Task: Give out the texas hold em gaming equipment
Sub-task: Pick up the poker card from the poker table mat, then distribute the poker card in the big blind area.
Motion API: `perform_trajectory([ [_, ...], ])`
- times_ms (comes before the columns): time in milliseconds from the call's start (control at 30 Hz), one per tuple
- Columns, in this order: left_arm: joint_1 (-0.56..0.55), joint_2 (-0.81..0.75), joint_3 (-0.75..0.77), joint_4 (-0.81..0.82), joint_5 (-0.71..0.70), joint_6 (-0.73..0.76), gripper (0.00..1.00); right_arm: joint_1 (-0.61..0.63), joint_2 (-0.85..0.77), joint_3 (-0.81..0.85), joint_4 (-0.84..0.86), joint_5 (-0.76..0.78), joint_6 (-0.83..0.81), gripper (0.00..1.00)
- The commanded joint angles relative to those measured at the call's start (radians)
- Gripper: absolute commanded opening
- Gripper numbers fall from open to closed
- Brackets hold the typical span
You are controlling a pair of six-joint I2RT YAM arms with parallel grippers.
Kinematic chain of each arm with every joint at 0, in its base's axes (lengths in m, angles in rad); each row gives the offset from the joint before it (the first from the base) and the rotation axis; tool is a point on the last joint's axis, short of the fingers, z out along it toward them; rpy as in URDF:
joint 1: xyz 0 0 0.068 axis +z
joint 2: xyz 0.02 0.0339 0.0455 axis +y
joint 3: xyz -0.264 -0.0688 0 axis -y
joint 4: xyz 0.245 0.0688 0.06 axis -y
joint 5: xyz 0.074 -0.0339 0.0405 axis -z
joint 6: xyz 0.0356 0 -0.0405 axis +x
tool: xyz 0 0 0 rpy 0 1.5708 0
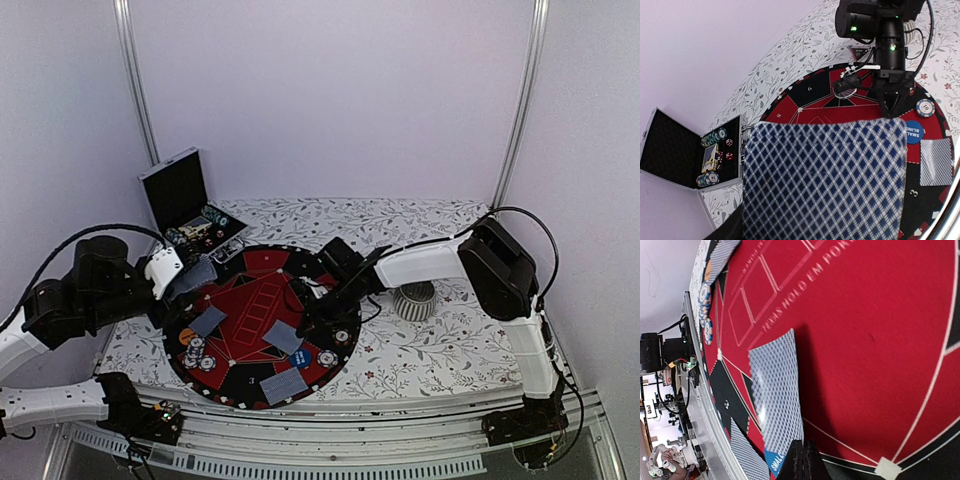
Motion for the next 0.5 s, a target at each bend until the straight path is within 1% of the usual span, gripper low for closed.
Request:
perform_trajectory([
  [0,0.009,0.006,0.039,-0.010,-0.024,0.002,0.55,0.014,-0.059,0.085,-0.002,0.012,0.013,0.02],
  [67,0.009,0.024,0.052,-0.017,-0.040,-0.014,0.55,0.034,-0.070,0.135,0.011,0.008,-0.008,0.02],
  [133,0.009,0.034,0.066,-0.018,-0.068,-0.036,0.55,0.051,-0.048,0.225,0.005,0.020,-0.045,0.02],
  [200,0.009,0.044,0.087,-0.017,-0.101,-0.065,0.55,0.054,-0.016,0.284,0.017,0.046,-0.008,0.02],
  [233,0.009,0.049,0.097,-0.015,-0.115,-0.079,0.55,0.055,-0.007,0.293,0.049,0.065,0.029,0.02],
  [300,0.009,0.062,0.109,-0.001,-0.141,-0.111,0.55,0.061,-0.013,0.248,0.201,0.095,0.196,0.02],
  [333,0.009,0.069,0.112,0.014,-0.151,-0.120,0.55,0.067,-0.023,0.211,0.305,0.131,0.304,0.02],
  [367,0.009,0.077,0.113,0.029,-0.165,-0.127,0.55,0.080,-0.030,0.172,0.429,0.177,0.447,0.02],
  [400,0.009,0.085,0.111,0.047,-0.187,-0.133,0.55,0.094,-0.033,0.152,0.487,0.238,0.528,0.02],
  [433,0.011,0.094,0.110,0.063,-0.211,-0.137,0.55,0.112,-0.029,0.150,0.520,0.299,0.627,0.02],
  [467,0.011,0.105,0.108,0.081,-0.235,-0.140,0.55,0.133,-0.021,0.161,0.529,0.356,0.688,0.02],
])
